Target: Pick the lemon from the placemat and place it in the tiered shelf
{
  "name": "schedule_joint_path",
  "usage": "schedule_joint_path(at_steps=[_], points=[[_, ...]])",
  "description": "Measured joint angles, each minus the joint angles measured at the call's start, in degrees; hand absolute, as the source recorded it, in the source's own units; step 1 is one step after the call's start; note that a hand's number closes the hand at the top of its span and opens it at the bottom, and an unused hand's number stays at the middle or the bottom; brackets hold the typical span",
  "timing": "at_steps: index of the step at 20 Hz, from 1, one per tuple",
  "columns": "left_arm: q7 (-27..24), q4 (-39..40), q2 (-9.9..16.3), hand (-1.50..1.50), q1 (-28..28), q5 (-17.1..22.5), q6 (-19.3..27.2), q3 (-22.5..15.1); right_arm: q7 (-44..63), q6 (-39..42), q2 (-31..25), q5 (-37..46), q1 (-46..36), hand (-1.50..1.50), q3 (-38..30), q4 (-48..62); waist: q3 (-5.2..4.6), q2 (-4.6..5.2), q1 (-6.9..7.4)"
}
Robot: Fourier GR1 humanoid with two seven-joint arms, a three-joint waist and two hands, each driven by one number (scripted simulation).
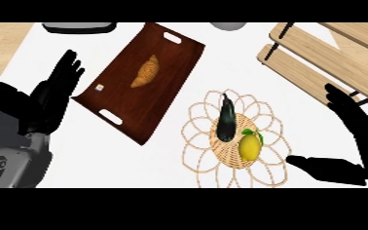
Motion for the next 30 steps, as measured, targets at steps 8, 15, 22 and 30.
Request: schedule_joint_path(at_steps=[8,15,22,30], points=[[-0.1,0.7,-0.9,0.0,-1.7,-0.7,-0.8,-1.1,24.0,12.4,-13.1,13.3,-7.5,-1.5,9.3,-2.1,-0.11,0.26,2.2],[-0.1,2.2,-1.6,0.0,-3.0,-1.2,-1.6,-0.9,35.3,17.6,-4.8,19.1,-21.1,-1.5,19.6,2.7,0.11,0.28,2.69],[-0.2,3.8,-1.6,0.0,-3.8,-1.3,-2.1,0.2,38.5,21.3,1.6,21.6,-26.8,-1.5,25.6,12.0,0.18,0.13,2.05],[-0.4,4.1,-2.1,0.0,-2.8,-1.6,-2.3,1.0,40.2,24.1,7.7,25.0,-28.3,-1.5,28.9,18.2,0.22,-0.17,0.9]])
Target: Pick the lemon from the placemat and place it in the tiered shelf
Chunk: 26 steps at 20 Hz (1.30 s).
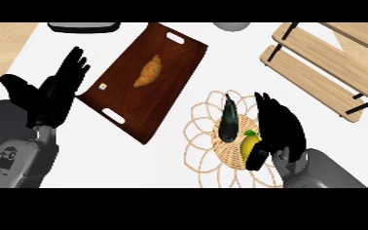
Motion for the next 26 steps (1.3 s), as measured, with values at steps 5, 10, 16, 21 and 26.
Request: schedule_joint_path(at_steps=[5,10,16,21,26], points=[[0.2,-0.9,-0.2,0.0,0.7,-0.4,0.2,0.4,-0.1,0.9,2.7,2.1,1.0,-1.5,0.2,2.2,0.06,-0.09,-0.33],[0.5,-1.9,-0.4,0.0,1.4,-0.8,0.0,0.7,-0.3,1.8,5.6,4.5,1.7,-1.5,-0.2,4.6,0.1,-0.07,-0.42],[1.0,-2.2,-1.1,0.0,1.4,-1.3,-0.1,1.1,-1.6,2.4,8.0,7.8,3.5,-1.5,-1.7,6.0,0.13,-0.02,-0.59],[0.6,-1.5,-1.4,0.0,1.5,-1.6,-1.1,1.9,-3.4,2.1,9.9,11.6,6.5,-1.5,-2.5,7.3,0.15,0.01,-0.7],[2.0,-3.5,-1.7,0.0,2.2,-2.0,-1.2,2.1,-5.1,2.0,13.0,14.3,8.2,-1.5,-4.3,10.8,0.16,0.02,-0.48]])
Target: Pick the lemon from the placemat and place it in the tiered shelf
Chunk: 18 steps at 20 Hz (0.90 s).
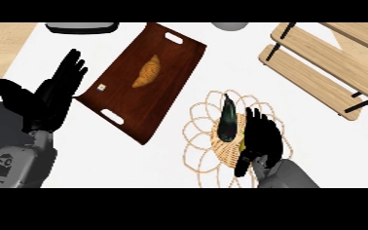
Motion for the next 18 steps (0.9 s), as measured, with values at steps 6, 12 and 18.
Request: schedule_joint_path(at_steps=[6,12,18], points=[[-0.2,0.9,-1.3,0.0,-0.5,-1.3,-0.2,0.8,-3.0,-0.2,2.5,2.2,1.1,1.5,-3.7,5.1,0.0,0.05,-0.03],[0.1,-0.1,-3.0,0.0,0.0,-2.8,-0.3,1.1,-5.6,0.6,3.1,5.4,2.1,1.5,-4.9,5.5,-0.26,-0.36,0.04],[0.4,0.2,-3.3,0.0,-0.2,-3.4,-1.3,1.9,-13.6,1.5,2.3,8.7,3.0,1.5,-0.7,3.9,-0.56,-0.72,-0.05]])
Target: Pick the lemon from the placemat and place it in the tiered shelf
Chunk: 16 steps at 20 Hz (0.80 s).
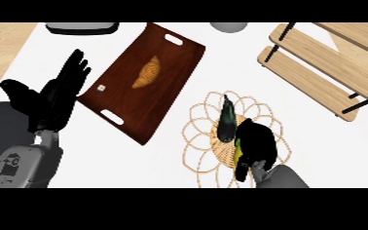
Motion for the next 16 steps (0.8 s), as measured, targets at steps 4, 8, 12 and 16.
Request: schedule_joint_path(at_steps=[4,8,12,16], points=[[0.3,-0.1,-0.3,0.0,-0.4,0.0,-0.2,-0.5,-12.4,1.7,-2.7,1.8,2.3,1.5,11.9,-6.7,0.05,-0.26,0.38],[-0.2,0.4,0.1,0.0,0.2,-0.1,-0.1,0.4,-23.0,-1.7,-8.8,3.6,7.7,1.5,20.7,-15.5,0.39,-0.02,-0.56],[-0.7,1.0,0.6,0.0,0.6,0.0,-0.6,1.4,-30.0,-8.6,-17.3,4.3,15.0,1.5,23.7,-25.8,0.54,0.26,-1.22],[-0.3,0.2,0.9,0.0,0.8,0.3,-0.7,1.9,-34.0,-14.1,-20.3,-0.9,19.7,1.5,21.3,-37.2,0.61,0.4,-1.37]])
